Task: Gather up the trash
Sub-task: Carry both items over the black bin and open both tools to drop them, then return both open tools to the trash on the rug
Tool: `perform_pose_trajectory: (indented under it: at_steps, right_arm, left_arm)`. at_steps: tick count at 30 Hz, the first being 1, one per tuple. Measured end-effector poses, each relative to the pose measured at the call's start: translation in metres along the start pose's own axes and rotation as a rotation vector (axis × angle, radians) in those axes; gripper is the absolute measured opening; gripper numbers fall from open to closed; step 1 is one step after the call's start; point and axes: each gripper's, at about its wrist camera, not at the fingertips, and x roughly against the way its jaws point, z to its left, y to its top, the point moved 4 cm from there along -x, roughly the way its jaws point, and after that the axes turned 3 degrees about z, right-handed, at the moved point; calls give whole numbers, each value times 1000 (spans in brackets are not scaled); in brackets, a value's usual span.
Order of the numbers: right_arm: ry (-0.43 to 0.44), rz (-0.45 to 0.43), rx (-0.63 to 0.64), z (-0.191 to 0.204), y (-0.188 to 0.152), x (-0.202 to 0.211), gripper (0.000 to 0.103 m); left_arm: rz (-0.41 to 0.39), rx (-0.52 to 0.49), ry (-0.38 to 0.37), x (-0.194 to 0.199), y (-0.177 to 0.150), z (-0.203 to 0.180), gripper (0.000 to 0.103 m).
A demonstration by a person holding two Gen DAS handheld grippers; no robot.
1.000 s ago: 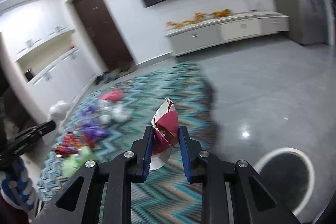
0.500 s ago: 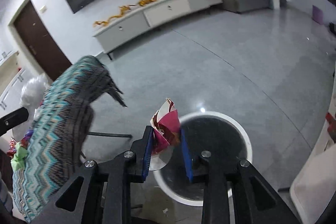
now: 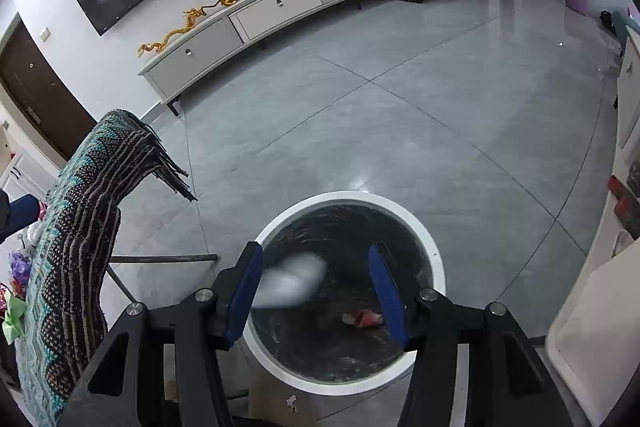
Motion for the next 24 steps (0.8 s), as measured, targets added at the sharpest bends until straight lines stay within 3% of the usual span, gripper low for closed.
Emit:
perform_pose_trajectory:
  at_steps: [3, 9, 17, 24]
  right_arm:
    - [-2, -21, 14, 5, 2, 13, 53]
    - [21, -87, 91, 40, 11, 46, 53]
    - [129, -165, 239, 134, 18, 82, 53]
    - [206, -158, 382, 218, 11, 80, 53]
  left_arm:
    - [-29, -4, 41, 16, -4, 9, 59]
    - [-116, -7, 195, 64, -21, 44, 59]
    - [-200, 78, 322, 136, -55, 119, 59]
    - [-259, 217, 394, 196, -90, 197, 59]
